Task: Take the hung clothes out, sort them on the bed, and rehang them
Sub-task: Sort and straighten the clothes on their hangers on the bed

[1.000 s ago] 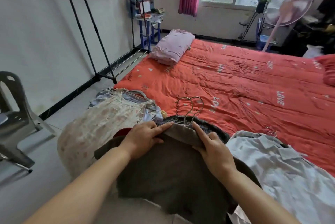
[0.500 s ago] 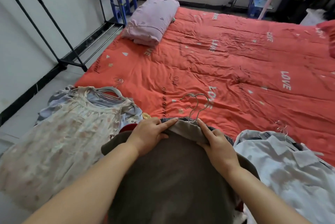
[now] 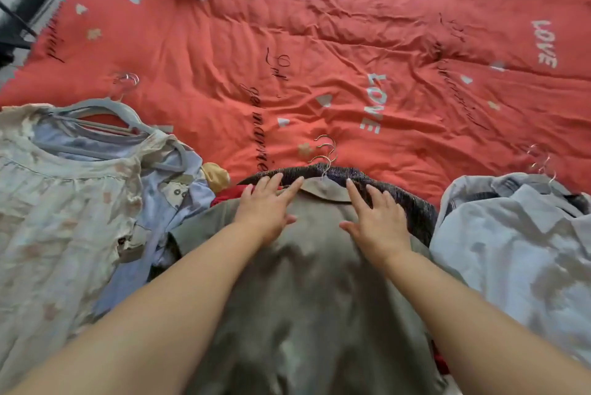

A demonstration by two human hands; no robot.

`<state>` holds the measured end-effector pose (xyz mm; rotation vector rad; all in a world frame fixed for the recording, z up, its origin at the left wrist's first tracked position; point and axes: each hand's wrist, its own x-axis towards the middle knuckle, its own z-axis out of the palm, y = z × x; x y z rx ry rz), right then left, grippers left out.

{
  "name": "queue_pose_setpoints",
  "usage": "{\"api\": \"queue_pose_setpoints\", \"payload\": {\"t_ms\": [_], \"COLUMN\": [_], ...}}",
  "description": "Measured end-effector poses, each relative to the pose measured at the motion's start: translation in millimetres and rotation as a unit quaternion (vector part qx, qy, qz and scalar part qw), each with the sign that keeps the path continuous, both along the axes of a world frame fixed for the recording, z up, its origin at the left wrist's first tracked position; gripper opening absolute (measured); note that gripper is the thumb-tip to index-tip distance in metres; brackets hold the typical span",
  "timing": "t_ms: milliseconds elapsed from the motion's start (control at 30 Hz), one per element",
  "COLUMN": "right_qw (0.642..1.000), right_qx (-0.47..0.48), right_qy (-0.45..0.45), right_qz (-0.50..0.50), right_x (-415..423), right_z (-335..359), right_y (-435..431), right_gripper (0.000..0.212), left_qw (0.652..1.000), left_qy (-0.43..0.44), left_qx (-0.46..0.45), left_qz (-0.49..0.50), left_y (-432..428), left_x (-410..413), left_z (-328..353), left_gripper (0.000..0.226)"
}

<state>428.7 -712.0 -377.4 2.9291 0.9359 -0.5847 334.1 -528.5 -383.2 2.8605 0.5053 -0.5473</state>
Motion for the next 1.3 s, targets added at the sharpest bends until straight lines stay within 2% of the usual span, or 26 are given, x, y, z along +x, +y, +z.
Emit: {"api": "queue_pose_setpoints", "payload": {"t_ms": [67, 133, 300, 467, 767, 1133, 1233, 1300], "right_qw": [0.998, 0.996, 0.992, 0.987, 0.993, 0.993, 0.991, 0.99], "right_qx": [-0.048, -0.069, -0.104, -0.122, -0.063, 0.021, 0.077, 0.076], "right_qy": [0.042, 0.064, 0.065, 0.102, 0.096, 0.095, 0.072, 0.051], "right_qz": [-0.001, -0.003, -0.004, 0.006, 0.02, 0.067, 0.083, 0.104], "right_x": [-10, -18, -19, -12, -52, -122, -141, -156], "right_z": [-26, -46, -71, -65, 22, 138, 157, 170], "right_y": [-5, -9, -7, -5, -9, 2, 17, 30], "right_gripper": [0.071, 0.069, 0.066, 0.068, 0.063, 0.064, 0.067, 0.063], "left_qw": [0.998, 0.995, 0.993, 0.99, 0.994, 0.996, 0.996, 0.994], "left_qy": [0.066, 0.097, 0.113, 0.138, 0.091, 0.029, -0.005, -0.026], "left_qx": [-0.016, -0.022, -0.031, -0.039, -0.052, -0.005, 0.012, 0.004], "left_qz": [-0.01, -0.012, -0.016, -0.017, 0.009, 0.082, 0.093, 0.105], "left_y": [-7, -11, -8, -7, -23, -11, -1, 8], "left_x": [-5, -9, -8, -2, -43, -128, -153, -171], "left_z": [-26, -45, -65, -58, 28, 166, 190, 203], "left_gripper": [0.075, 0.075, 0.076, 0.077, 0.067, 0.053, 0.049, 0.05]}}
